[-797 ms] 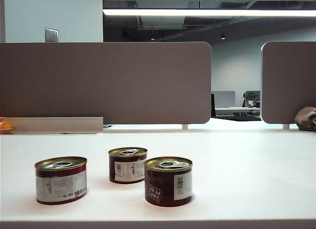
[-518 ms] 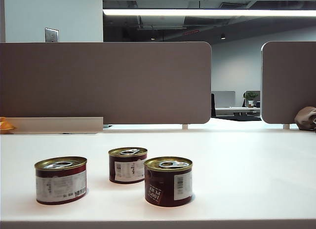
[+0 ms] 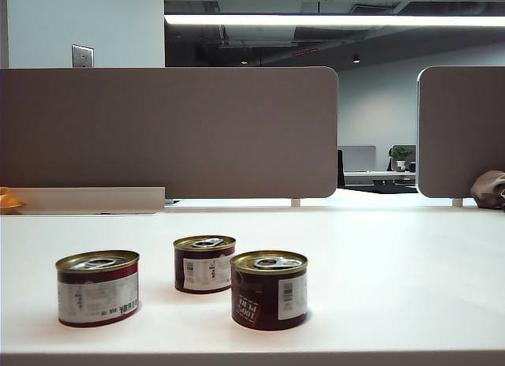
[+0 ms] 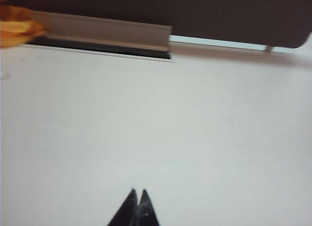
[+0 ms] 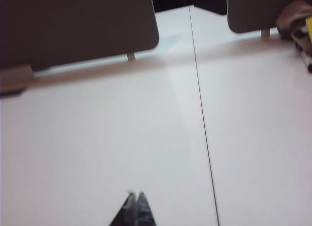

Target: Pick up the cans one by one and stack them together.

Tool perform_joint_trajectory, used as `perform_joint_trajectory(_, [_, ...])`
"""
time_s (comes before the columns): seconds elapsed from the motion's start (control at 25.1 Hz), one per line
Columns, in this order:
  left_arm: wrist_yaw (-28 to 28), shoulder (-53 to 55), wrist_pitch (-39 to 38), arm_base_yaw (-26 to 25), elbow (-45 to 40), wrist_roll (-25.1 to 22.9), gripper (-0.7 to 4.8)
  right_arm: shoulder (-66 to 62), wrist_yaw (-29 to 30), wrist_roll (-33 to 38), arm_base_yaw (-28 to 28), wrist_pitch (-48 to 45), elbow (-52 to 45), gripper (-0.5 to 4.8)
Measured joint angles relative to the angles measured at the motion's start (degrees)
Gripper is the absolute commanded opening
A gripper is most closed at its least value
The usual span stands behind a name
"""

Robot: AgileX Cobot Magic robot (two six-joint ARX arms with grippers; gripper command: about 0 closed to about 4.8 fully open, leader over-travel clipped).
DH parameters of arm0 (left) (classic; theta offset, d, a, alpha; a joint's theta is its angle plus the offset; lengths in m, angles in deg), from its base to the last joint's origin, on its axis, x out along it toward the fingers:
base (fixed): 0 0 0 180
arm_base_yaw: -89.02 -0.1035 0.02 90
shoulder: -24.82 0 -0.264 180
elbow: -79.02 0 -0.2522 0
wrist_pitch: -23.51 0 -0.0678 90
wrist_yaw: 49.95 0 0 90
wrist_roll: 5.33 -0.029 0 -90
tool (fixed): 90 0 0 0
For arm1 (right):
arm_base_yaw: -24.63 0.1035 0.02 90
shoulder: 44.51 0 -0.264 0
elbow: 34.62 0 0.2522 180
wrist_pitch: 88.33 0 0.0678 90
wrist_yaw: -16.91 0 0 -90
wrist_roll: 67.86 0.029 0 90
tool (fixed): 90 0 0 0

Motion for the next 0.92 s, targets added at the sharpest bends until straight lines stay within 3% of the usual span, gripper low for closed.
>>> perform_joint_trajectory(0.12, [-4.59,0.13,-0.90,0.00,3.48,3.72,-0.06,0.02,3.48,1.92,-0.02,2.43,4.44,0.02])
perform_joint_trajectory(0.36, [-6.40,0.04,-2.80,0.00,14.34,7.19,-0.06,0.02,15.78,2.82,0.02,6.38,10.69,-0.01])
perform_joint_trajectory(0.48, [-7.54,0.04,-4.87,0.00,21.99,7.23,-0.05,0.02,17.68,6.08,0.04,6.54,14.19,0.00])
perform_joint_trajectory(0.72, [-7.65,0.07,-3.21,0.00,26.60,7.45,-0.01,0.02,23.10,7.52,0.04,6.54,18.16,-0.02])
perform_joint_trajectory(0.8, [-10.67,0.04,-3.34,0.00,29.14,7.41,-0.03,-0.33,23.98,9.33,0.04,7.52,20.39,-0.01])
perform_joint_trajectory(0.92, [-12.61,0.59,-10.64,0.00,33.88,6.93,-0.03,-2.21,24.24,9.44,0.04,13.00,24.24,-0.01])
